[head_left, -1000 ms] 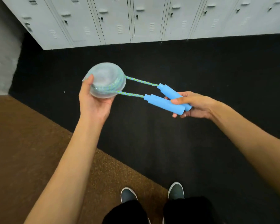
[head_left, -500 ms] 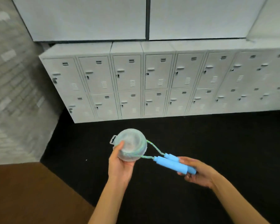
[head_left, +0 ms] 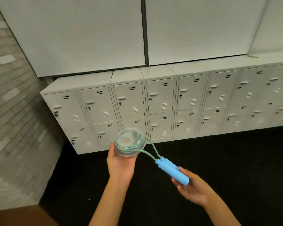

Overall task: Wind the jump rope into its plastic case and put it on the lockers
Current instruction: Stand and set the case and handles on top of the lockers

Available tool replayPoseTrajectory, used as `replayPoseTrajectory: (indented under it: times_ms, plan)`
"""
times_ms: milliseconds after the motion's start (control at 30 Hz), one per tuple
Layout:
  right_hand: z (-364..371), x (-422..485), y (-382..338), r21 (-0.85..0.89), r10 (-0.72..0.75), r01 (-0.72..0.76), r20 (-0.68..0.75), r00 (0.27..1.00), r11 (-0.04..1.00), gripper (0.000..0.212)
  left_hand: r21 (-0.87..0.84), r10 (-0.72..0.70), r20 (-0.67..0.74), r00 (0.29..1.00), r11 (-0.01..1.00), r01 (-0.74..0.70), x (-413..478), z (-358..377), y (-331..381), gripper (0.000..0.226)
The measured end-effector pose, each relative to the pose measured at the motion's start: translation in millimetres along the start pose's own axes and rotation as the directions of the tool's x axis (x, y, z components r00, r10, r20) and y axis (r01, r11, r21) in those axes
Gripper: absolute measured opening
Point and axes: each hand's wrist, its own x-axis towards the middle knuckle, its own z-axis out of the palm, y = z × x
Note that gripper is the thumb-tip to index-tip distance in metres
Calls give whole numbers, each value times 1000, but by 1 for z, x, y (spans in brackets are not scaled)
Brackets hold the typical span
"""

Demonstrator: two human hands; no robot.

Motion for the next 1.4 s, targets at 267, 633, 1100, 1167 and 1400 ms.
replayPoseTrajectory:
  times_ms: [267,633,1100,1167,1400]
  plan:
    - [34,100,-161,-77,-57,53,-48,997,996,50,134,54,-14,998,990,-51,123,72,-19,37]
    - [95,233,-303,-146,-131,119,-74,989,982,49,122,125,-9,992,985,-123,294,127,-11,33]
    - [224,408,-517,-459,-610,522,-58,790,719,20,144,22,35,999,989,-27,600,175,62,24]
    - [237,426,-539,-486,-640,544,-43,767,684,23,162,5,46,999,987,-12,633,184,69,27]
    - [263,497,-612,-552,-706,591,7,708,588,29,352,-92,60,994,934,65,744,205,79,33]
